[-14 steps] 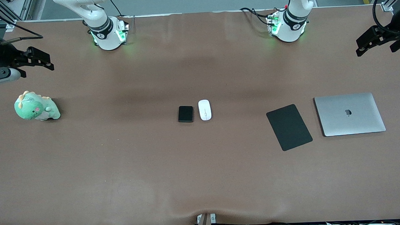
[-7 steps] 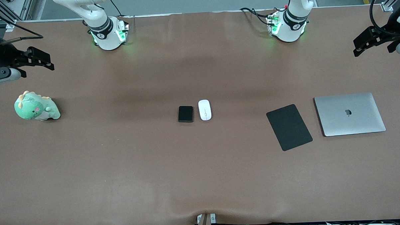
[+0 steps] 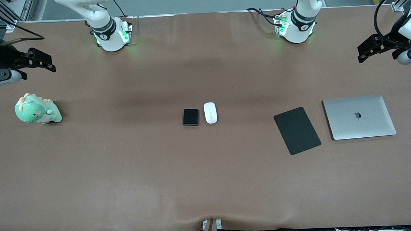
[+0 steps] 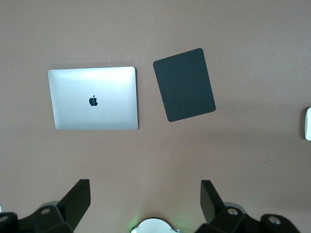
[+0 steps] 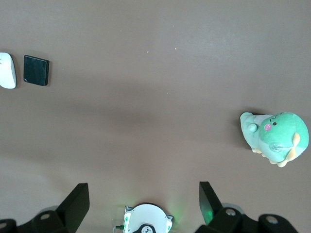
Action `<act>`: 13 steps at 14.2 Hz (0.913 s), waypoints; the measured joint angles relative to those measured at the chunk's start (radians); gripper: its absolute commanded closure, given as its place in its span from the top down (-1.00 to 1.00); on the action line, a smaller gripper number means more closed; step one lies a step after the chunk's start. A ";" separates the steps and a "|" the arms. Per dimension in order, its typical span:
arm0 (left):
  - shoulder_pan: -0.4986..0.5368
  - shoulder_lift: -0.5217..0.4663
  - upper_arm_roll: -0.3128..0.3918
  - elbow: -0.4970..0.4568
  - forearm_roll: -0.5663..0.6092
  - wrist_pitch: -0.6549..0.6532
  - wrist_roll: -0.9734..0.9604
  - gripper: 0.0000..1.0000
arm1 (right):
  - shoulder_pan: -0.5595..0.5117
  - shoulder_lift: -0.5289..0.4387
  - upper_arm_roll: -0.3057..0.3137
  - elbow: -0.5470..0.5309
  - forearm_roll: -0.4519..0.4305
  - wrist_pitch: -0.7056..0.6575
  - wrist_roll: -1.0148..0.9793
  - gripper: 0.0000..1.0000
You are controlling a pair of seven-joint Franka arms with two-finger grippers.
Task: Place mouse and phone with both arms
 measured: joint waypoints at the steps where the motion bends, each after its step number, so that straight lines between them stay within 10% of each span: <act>1: 0.000 0.000 -0.001 0.000 -0.003 0.004 0.000 1.00 | 0.000 0.000 0.000 0.000 0.000 0.000 0.000 1.00; 6: -0.009 0.008 -0.036 -0.002 -0.048 0.022 -0.002 1.00 | 0.000 0.000 0.000 0.000 0.000 0.000 0.000 1.00; 13: -0.035 0.178 -0.271 -0.016 -0.051 0.177 -0.138 1.00 | 0.000 0.000 0.001 0.000 0.006 0.000 0.000 1.00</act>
